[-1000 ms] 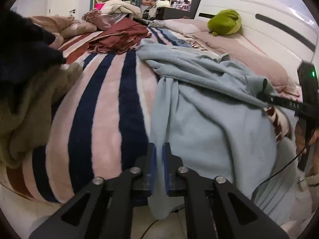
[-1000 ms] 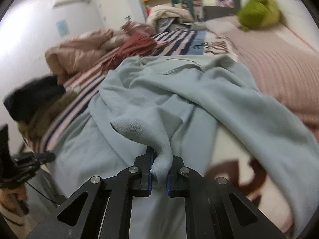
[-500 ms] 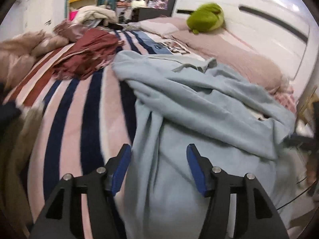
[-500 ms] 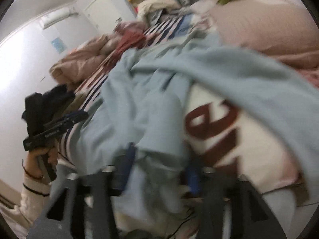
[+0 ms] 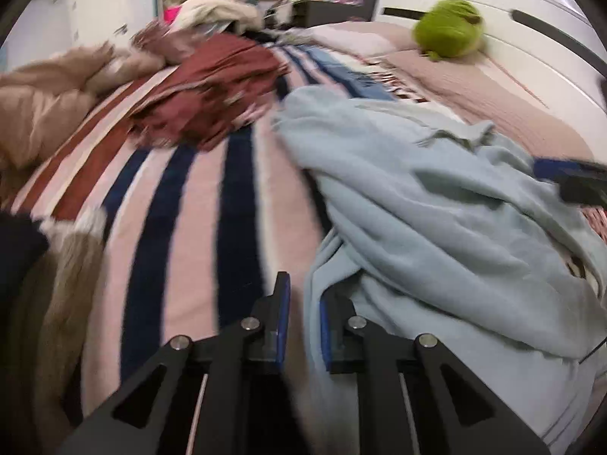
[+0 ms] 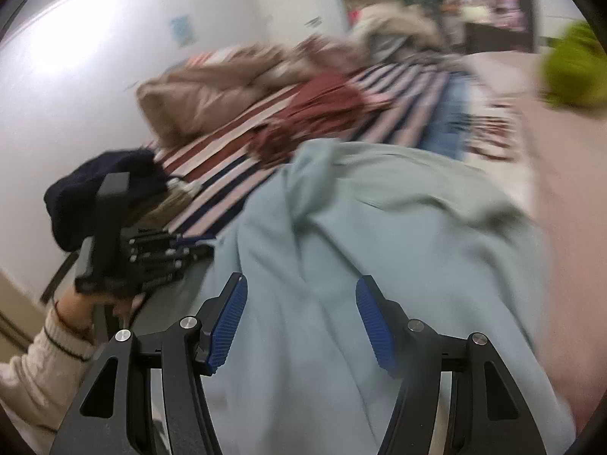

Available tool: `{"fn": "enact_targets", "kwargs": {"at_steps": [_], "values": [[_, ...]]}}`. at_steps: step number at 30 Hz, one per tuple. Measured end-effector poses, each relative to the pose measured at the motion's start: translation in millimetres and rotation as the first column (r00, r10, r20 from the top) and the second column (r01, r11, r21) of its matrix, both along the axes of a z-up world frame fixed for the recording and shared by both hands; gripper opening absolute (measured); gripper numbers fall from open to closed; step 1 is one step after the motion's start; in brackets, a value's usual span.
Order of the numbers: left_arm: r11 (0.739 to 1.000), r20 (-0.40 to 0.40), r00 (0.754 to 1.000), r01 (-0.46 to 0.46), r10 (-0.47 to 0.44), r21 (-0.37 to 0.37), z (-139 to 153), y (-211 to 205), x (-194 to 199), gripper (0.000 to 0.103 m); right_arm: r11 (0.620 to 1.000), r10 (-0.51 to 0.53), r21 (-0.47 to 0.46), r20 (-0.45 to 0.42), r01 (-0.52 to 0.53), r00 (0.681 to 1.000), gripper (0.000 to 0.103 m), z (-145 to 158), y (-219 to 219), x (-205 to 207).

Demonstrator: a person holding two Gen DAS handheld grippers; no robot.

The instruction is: Fold small clothes

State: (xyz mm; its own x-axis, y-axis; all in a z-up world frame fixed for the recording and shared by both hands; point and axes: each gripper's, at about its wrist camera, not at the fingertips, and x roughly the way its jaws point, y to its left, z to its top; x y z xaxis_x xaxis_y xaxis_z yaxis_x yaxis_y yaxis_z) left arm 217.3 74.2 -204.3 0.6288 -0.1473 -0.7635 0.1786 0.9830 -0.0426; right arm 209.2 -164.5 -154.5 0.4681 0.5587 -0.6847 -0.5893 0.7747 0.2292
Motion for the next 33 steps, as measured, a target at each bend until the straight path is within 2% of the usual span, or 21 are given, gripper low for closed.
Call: {"fn": "enact_targets", "kwargs": {"at_steps": [2,6,8,9,10,12,15,18,21,23,24,25,26,27,29,30,31,33], "values": [[1.0,-0.004,1.0,0.012,-0.012,-0.009,-4,6,1,0.015,0.998,0.055,-0.02,-0.052,-0.056,0.997,0.057,-11,40,44],[0.999,0.017,1.0,0.023,-0.022,-0.047,-1,9,1,0.025,0.987,0.136,-0.071,-0.085,-0.142,0.987,0.055,-33,96,88],[0.995,0.005,0.997,0.074,-0.074,-0.07,-1,6,5,0.026,0.97,0.205,-0.113,-0.083,-0.213,0.975,0.046,-43,119,91],[0.993,0.003,0.996,0.088,-0.088,-0.072,0,5,8,0.026,0.961,0.214,-0.16,-0.076,-0.224,0.974,0.027,-48,126,92],[0.992,-0.001,0.995,0.103,-0.103,-0.077,0,3,11,0.027,0.955,0.194,-0.217,-0.058,-0.202,0.979,0.01,-51,131,92],[0.986,0.0,0.991,0.132,-0.133,-0.103,1,0,13,0.028,0.962,0.153,-0.224,-0.035,-0.157,0.988,0.007,-50,123,91],[0.968,0.006,0.977,0.21,-0.211,-0.141,5,-12,19,0.031,0.991,0.033,-0.133,0.003,-0.032,0.999,0.004,-38,88,101],[0.965,-0.003,0.971,0.239,-0.24,-0.105,6,-28,32,0.033,0.99,-0.05,-0.134,0.019,0.052,0.999,0.002,-33,64,114],[0.98,-0.01,0.981,0.192,-0.192,-0.045,6,-36,48,0.03,0.99,-0.075,-0.116,-0.011,0.074,0.997,0.001,-34,54,124],[0.983,0.002,0.986,0.167,-0.168,-0.069,10,-30,52,0.01,1.0,-0.025,0.003,-0.05,0.026,0.998,0.005,-26,42,120],[0.982,0.01,0.988,0.156,-0.156,-0.103,13,-25,53,0.008,0.999,0.024,0.049,-0.08,-0.021,0.997,0.005,-26,45,117],[0.983,0.015,0.989,0.149,-0.148,-0.109,14,-22,52,0.007,0.995,0.071,0.071,-0.109,-0.064,0.991,0.026,-26,48,113],[0.985,0.021,0.99,0.143,-0.142,-0.097,15,-20,50,0.005,0.992,0.112,0.079,-0.139,-0.102,0.984,0.043,-27,53,111],[0.987,0.026,0.99,0.139,-0.138,-0.085,15,-20,49,0.005,0.987,0.157,0.067,-0.171,-0.147,0.973,0.068,-31,59,106],[0.991,0.034,0.993,0.115,-0.113,-0.065,15,-15,47,0.004,0.983,0.185,0.01,-0.173,-0.186,0.967,0.058,-39,72,96],[0.995,0.037,0.995,0.094,-0.092,-0.046,15,-12,47,0.004,0.983,0.174,-0.022,-0.161,-0.18,0.972,0.024,-44,77,93],[0.998,0.042,0.997,0.066,-0.066,-0.02,14,-10,47,0.004,0.985,0.16,-0.042,-0.158,-0.168,0.974,0.003,-47,81,92],[0.999,0.039,0.999,0.036,-0.035,-0.006,12,-4,46,0.003,0.99,0.119,-0.053,-0.141,-0.128,0.983,0.001,-52,80,92]]}}
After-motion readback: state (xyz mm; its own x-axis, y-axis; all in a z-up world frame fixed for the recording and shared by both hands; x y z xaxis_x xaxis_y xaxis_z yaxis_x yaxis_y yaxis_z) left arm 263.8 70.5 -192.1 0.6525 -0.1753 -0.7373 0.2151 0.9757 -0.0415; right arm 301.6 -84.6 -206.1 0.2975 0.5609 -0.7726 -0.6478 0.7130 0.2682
